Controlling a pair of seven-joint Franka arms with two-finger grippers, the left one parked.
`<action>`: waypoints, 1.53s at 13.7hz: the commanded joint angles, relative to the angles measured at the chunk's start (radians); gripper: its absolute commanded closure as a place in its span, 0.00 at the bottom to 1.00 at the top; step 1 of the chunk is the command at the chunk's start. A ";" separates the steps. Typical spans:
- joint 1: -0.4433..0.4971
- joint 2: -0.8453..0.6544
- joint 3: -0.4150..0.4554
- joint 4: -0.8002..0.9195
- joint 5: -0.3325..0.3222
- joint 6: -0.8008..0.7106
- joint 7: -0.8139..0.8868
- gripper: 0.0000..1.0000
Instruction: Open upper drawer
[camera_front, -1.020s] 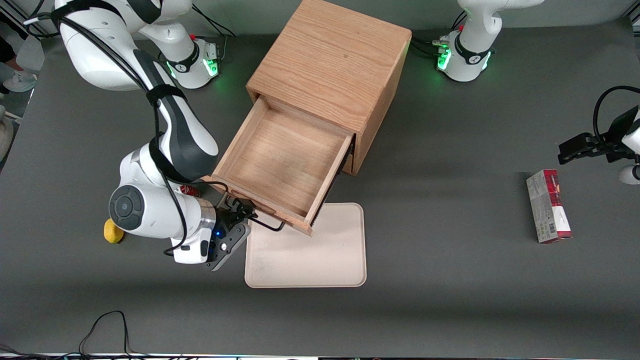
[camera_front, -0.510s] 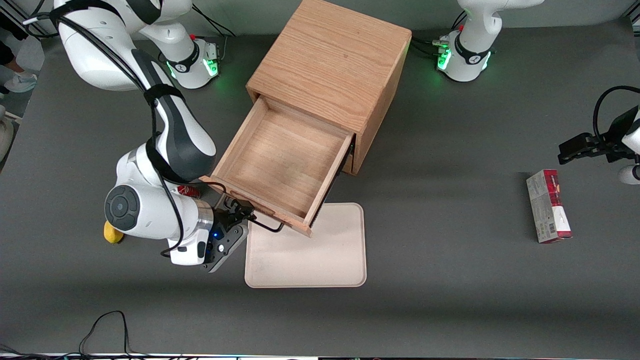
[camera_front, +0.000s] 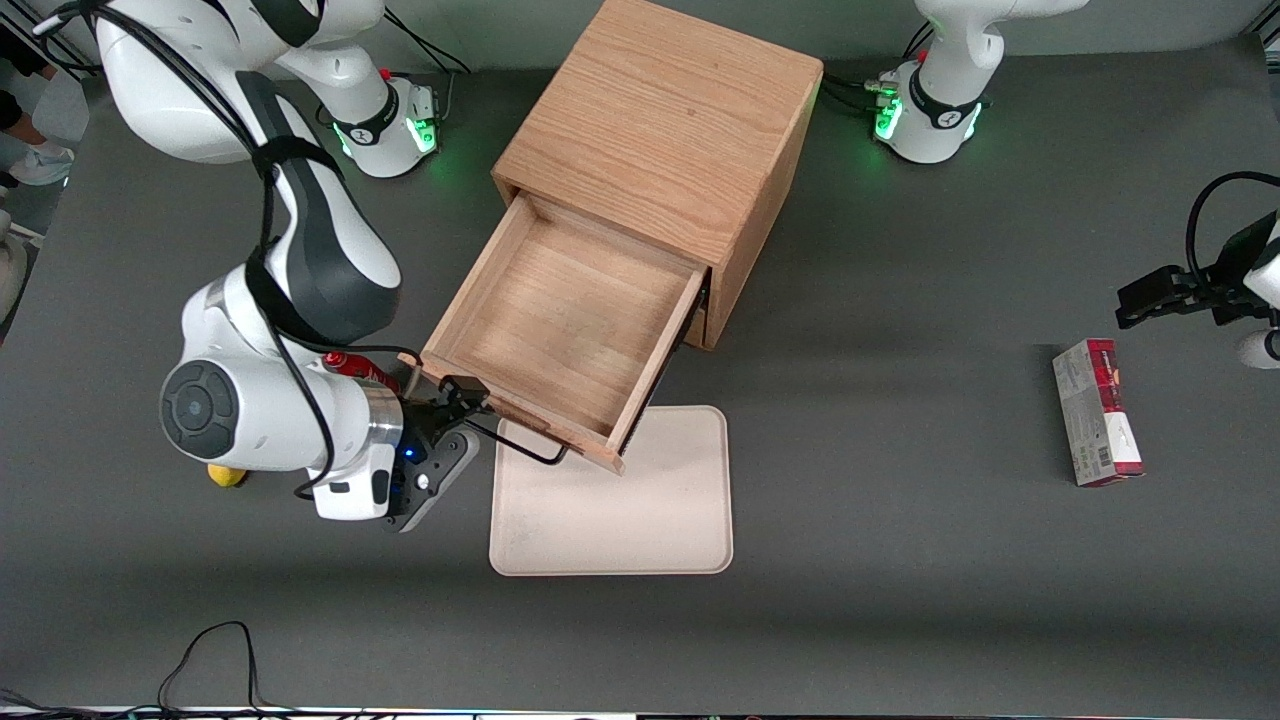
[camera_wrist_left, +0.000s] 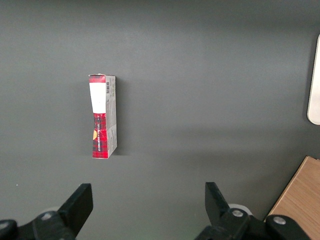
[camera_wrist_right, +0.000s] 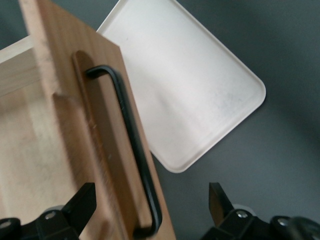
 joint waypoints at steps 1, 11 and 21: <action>-0.033 -0.078 0.007 -0.010 -0.013 -0.091 -0.019 0.00; -0.025 -0.730 -0.103 -0.695 -0.096 -0.085 0.146 0.00; -0.030 -0.743 -0.254 -0.687 -0.092 -0.130 0.421 0.00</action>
